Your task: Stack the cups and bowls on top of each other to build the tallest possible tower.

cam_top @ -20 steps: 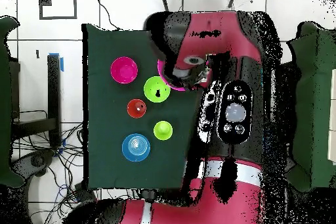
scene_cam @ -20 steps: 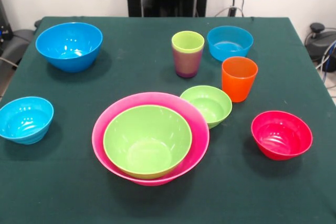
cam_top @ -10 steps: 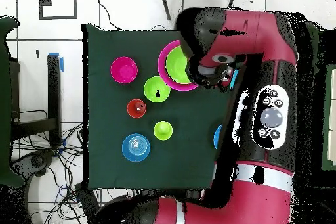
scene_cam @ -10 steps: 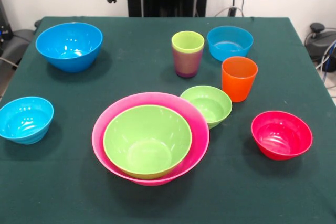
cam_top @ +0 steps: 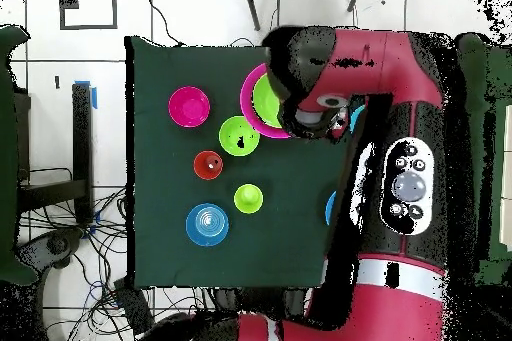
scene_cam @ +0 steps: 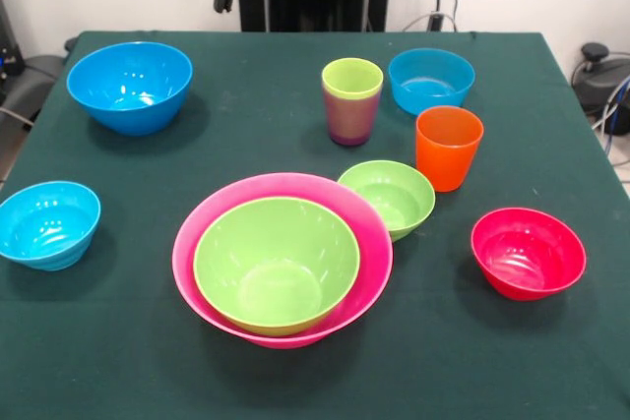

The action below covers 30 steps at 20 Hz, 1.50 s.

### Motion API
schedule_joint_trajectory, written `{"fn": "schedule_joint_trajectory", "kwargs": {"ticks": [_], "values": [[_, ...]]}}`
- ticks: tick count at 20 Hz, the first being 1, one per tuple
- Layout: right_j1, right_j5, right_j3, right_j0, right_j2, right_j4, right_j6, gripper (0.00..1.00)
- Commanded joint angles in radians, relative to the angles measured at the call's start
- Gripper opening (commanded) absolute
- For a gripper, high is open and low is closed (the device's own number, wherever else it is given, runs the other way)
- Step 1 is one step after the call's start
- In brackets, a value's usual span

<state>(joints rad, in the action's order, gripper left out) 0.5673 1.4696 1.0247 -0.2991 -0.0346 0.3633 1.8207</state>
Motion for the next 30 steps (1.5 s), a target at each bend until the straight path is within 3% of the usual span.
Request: {"fn": "schedule_joint_trajectory", "kwargs": {"ticks": [1, 15, 20, 24, 30], "values": [[0.012, -0.294, 0.276, 0.013, -0.119, 0.027, -0.186, 1.0], [0.002, -0.468, 0.378, -0.013, -0.123, 0.038, -0.14, 1.0], [0.047, -0.422, 0.383, -0.013, -0.114, 0.032, -0.139, 1.0], [0.083, -0.317, 0.332, -0.017, -0.115, 0.025, -0.177, 1.0], [0.023, -0.276, 0.255, -0.044, -0.148, 0.029, -0.231, 1.0]]}}
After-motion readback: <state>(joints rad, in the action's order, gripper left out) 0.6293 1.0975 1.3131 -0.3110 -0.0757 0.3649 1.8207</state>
